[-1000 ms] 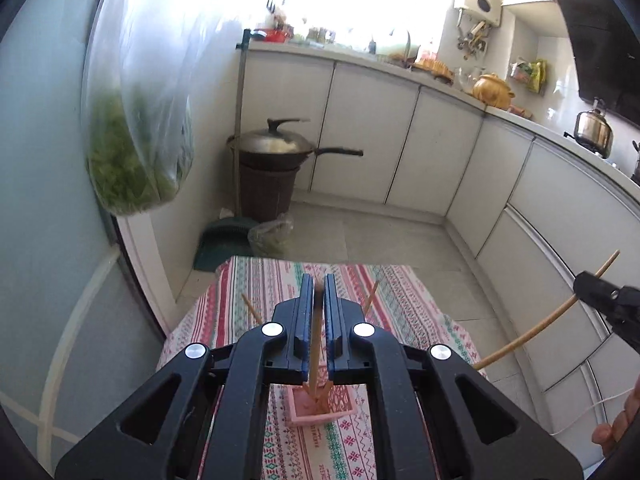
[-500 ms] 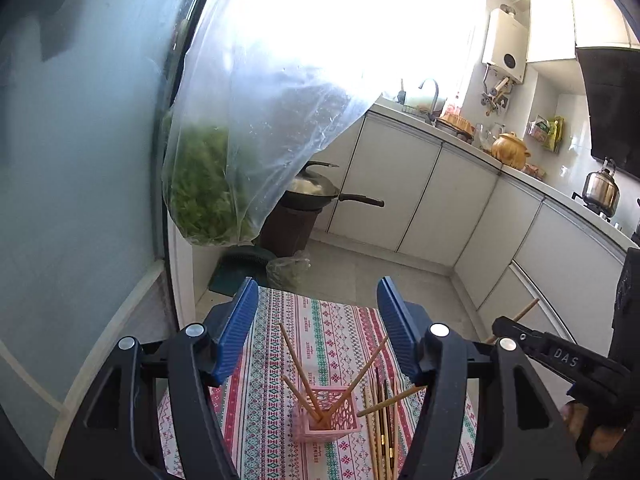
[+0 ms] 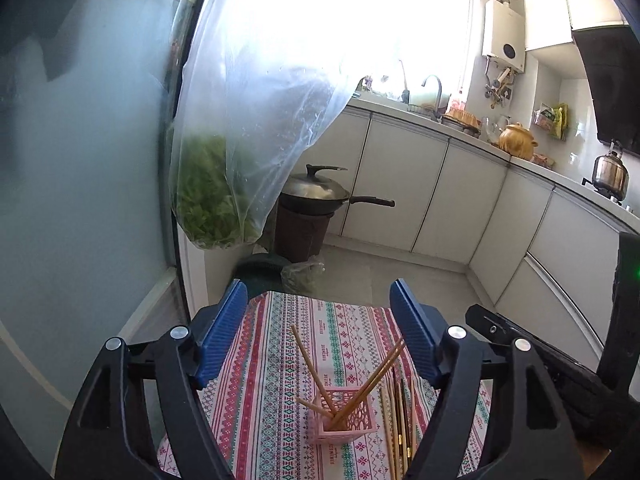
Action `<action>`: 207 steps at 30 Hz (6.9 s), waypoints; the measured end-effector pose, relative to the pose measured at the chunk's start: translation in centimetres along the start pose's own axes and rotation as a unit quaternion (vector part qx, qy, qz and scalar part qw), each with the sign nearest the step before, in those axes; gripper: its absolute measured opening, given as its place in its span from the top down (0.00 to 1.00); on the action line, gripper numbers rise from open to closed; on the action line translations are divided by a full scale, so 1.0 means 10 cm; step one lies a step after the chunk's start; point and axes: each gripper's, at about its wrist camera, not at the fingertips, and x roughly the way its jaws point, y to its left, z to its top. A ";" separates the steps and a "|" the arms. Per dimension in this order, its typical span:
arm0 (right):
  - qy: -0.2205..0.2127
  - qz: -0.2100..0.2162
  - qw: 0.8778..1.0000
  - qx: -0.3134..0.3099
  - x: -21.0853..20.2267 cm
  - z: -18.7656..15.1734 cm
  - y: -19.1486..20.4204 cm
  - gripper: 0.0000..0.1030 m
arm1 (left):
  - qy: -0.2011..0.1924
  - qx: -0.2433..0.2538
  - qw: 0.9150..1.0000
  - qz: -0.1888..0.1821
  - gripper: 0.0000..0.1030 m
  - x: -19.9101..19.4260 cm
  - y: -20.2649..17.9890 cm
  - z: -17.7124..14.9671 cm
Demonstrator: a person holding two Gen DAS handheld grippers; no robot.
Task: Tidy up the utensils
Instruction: 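Carry the chopstick with the left tool and insert it into the pink holder, then open the left tool and lift it away from the holder, then grasp a chopstick from the pile with the left tool, then grasp a chopstick with the right tool while the left tool carries its chopstick toward the holder, then lower both held chopsticks into the pink holder and open both tools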
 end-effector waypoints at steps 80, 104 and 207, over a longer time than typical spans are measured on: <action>0.091 -0.151 0.943 0.284 -0.55 -0.54 -2.87 0.07 | 0.463 0.121 0.876 -0.059 0.63 3.46 -1.92 -2.03; 0.184 -0.056 0.963 0.189 0.58 -0.75 -2.32 0.07 | 0.353 0.133 0.908 -0.182 0.96 1.18 -1.06 -1.69; 0.017 0.035 0.999 0.019 0.16 0.03 -0.21 0.92 | 0.023 -0.027 0.999 -0.021 0.43 0.06 0.23 -0.03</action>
